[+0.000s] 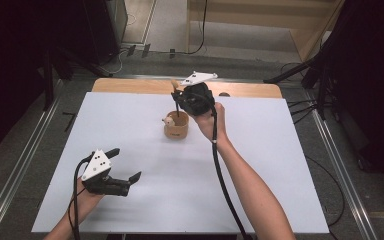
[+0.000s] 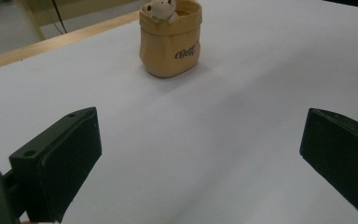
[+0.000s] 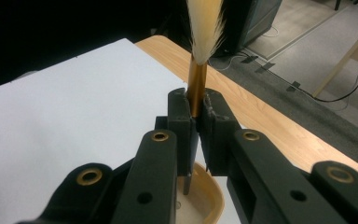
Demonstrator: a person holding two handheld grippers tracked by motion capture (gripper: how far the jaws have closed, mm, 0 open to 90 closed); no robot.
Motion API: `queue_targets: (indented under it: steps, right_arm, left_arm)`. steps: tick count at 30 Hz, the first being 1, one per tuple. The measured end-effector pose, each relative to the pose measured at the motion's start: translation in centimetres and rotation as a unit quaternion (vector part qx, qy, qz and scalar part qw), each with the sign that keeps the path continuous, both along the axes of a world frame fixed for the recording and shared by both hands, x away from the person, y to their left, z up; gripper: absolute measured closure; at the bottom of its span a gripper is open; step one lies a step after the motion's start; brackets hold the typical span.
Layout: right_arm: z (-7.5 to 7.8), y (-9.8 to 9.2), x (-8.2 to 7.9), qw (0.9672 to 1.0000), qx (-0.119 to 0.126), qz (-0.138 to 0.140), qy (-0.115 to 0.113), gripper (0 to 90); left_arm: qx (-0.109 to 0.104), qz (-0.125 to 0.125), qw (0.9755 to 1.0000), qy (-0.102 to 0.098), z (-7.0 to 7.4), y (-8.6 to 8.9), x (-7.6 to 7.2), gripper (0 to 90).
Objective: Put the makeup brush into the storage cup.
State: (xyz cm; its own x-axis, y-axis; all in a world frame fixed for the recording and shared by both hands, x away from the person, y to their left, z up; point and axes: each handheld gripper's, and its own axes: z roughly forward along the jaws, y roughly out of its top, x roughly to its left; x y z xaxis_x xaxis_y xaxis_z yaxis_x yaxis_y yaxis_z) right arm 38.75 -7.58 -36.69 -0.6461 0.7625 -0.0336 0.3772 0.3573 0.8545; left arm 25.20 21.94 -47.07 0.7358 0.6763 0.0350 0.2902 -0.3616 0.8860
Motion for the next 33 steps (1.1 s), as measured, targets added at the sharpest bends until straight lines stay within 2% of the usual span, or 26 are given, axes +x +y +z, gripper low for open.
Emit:
queue_targets:
  steps: [16,24,25,27,29,31,33]
  right_arm:
    - [-1.5,0.5,0.5,0.9997,-0.016,-0.006,0.017,84.7]
    - [-2.1,0.8,0.5,0.9995,-0.028,-0.002,0.017,83.7]
    - [-2.1,0.8,0.5,0.9994,-0.028,0.001,0.018,73.5]
    - [-2.2,0.8,0.5,0.9989,-0.026,0.011,0.038,53.3]
    - [-2.3,0.6,0.2,0.9986,-0.028,0.02,0.041,33.7]
    - [-2.3,0.4,-0.1,0.9984,-0.025,0.023,0.046,22.0]
    - [-2.3,0.1,-0.5,0.9984,-0.026,0.024,0.045,17.0]
  left_arm:
    - [-0.001,-0.001,1.0,0.0,0.0,0.0,0.0,0.0]
    - [0.0,-0.001,1.0,0.0,0.0,0.1,0.0,0.0]
    - [0.0,-0.001,1.0,-0.001,0.0,0.1,0.0,0.0]
    - [-0.002,0.0,1.0,-0.003,0.1,0.1,0.0,0.0]
    - [-0.002,0.002,1.0,-0.002,0.1,0.2,0.0,0.0]
    - [-0.002,0.004,1.0,-0.003,0.1,0.2,0.0,0.0]
    - [-0.002,0.005,1.0,-0.005,0.2,0.1,0.0,0.0]
